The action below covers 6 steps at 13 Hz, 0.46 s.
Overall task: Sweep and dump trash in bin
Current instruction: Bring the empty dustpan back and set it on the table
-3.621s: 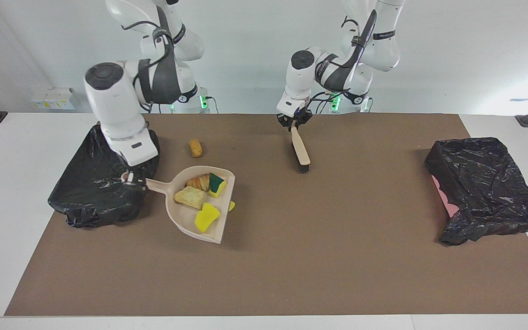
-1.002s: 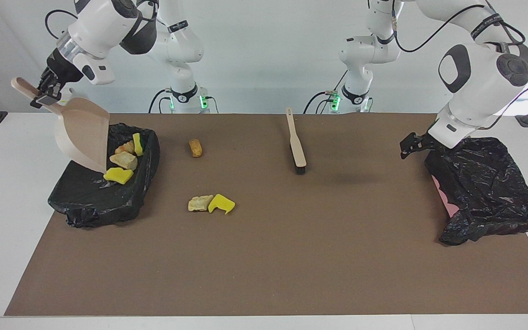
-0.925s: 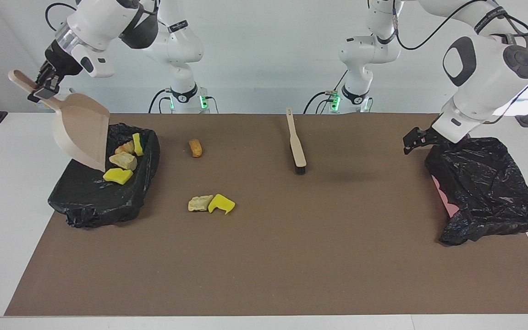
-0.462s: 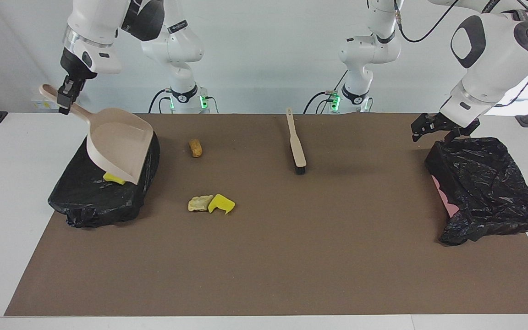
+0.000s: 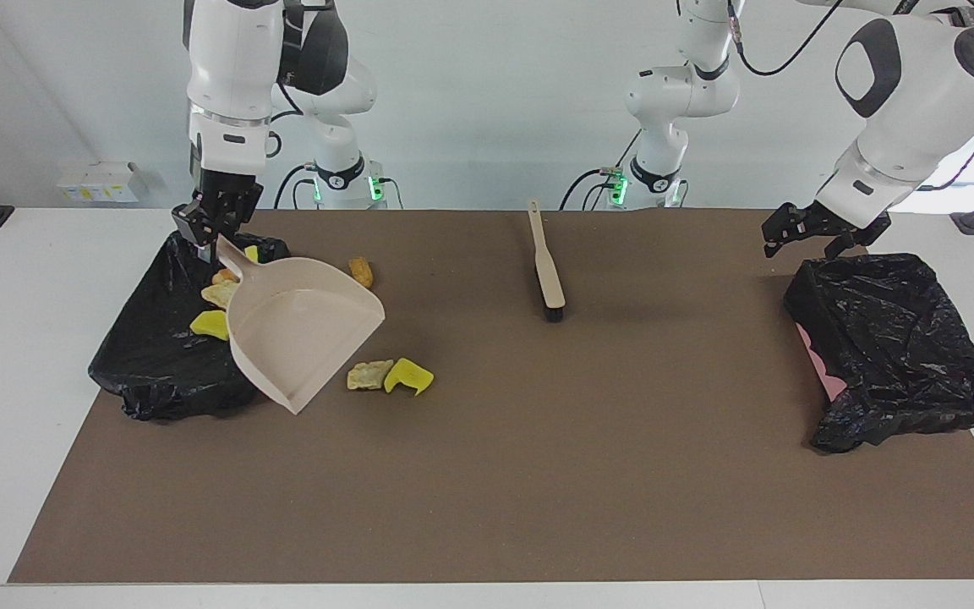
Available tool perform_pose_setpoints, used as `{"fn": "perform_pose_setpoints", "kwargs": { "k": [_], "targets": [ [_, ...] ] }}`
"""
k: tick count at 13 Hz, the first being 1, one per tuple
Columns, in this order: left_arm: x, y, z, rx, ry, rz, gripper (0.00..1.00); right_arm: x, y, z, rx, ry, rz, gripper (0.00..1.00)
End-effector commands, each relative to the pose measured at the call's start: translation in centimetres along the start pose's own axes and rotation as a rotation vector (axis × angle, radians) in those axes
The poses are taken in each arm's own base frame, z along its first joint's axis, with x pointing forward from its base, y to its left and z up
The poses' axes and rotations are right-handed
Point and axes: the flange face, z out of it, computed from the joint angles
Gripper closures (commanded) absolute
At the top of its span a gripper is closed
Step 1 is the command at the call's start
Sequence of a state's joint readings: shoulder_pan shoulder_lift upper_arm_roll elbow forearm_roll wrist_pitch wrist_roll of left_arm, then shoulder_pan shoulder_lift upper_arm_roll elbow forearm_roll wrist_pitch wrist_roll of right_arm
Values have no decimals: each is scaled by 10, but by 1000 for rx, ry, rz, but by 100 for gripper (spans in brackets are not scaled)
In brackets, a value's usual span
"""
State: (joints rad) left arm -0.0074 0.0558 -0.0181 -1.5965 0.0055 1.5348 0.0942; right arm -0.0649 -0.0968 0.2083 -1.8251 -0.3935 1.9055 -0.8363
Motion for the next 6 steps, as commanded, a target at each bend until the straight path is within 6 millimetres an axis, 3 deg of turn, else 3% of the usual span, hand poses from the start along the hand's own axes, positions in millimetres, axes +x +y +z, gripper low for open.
{"fn": "perform_pose_setpoints", "kwargs": {
  "k": [1,2,4,6],
  "targets": [
    [-7,0,-13,14,9,13,0,62,-4,-4,45,50,134,100],
    [-10,2,-14,8,8,-5,0,88,-8,-5,64,71,222,100],
    [-23,1,-6,6,-1,-7,0,141,-22,15,189,83,442,100],
    [-21,2,-7,7,3,-2,0,206,-34,23,230,93,599,100]
  ]
}}
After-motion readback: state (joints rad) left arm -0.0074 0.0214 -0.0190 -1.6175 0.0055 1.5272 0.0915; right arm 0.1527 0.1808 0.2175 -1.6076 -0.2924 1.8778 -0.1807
